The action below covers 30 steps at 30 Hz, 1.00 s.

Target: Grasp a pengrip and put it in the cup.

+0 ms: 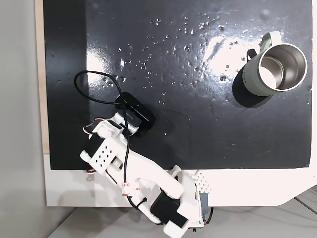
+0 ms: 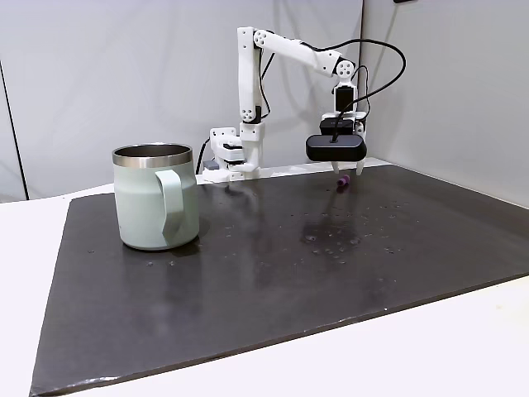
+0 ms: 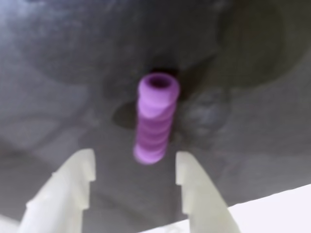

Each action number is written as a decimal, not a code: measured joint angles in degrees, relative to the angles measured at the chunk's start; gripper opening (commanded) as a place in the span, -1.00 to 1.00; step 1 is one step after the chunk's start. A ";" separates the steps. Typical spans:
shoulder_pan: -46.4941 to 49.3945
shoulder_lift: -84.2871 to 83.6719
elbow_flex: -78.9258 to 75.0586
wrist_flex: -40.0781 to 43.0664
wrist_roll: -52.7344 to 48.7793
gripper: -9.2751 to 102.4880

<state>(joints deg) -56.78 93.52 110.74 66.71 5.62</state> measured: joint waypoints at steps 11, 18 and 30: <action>0.70 -1.23 5.27 -4.66 -2.81 -0.51; 0.97 -2.55 5.19 -6.15 -3.08 -0.68; 1.05 -3.60 4.04 -5.45 -2.99 -0.84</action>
<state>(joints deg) -55.72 89.91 114.79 61.26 2.64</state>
